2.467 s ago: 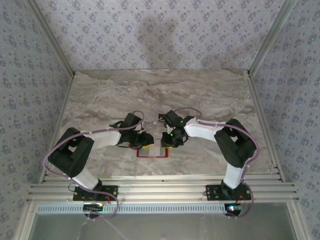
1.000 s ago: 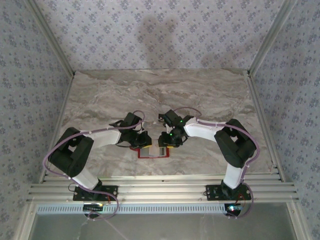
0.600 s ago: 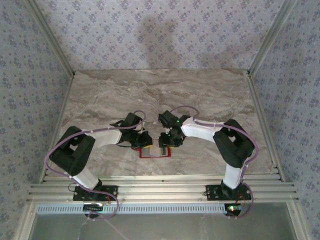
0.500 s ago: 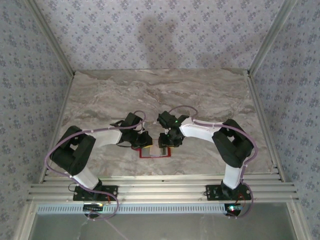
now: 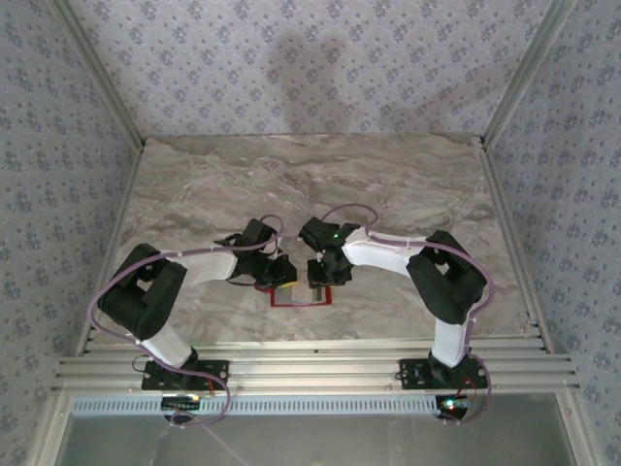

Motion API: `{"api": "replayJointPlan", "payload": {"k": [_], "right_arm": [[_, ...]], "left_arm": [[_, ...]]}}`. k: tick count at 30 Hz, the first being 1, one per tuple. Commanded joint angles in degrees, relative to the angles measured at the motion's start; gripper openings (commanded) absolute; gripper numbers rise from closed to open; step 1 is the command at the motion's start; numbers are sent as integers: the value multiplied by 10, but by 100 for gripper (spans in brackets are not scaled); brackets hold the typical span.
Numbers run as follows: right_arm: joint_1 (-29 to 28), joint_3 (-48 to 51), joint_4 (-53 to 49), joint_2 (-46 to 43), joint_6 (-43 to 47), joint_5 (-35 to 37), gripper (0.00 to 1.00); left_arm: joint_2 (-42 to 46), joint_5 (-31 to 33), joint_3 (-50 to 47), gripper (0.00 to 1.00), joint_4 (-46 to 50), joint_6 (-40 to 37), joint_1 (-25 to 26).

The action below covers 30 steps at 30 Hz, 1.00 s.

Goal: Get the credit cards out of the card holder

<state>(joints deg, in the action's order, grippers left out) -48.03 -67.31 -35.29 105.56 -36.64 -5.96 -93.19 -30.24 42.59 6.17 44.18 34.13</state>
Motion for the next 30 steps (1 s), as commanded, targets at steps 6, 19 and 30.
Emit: {"api": "replayJointPlan", "payload": {"k": [6, 19, 30], "right_arm": [[-1, 7, -52, 25, 1, 16, 30], [1, 9, -51, 26, 1, 15, 25], [3, 8, -52, 26, 1, 16, 25]], "left_arm": [[2, 19, -1, 12, 28, -6, -3], [27, 33, 1, 12, 59, -19, -6], [29, 37, 1, 11, 68, -25, -7]]}}
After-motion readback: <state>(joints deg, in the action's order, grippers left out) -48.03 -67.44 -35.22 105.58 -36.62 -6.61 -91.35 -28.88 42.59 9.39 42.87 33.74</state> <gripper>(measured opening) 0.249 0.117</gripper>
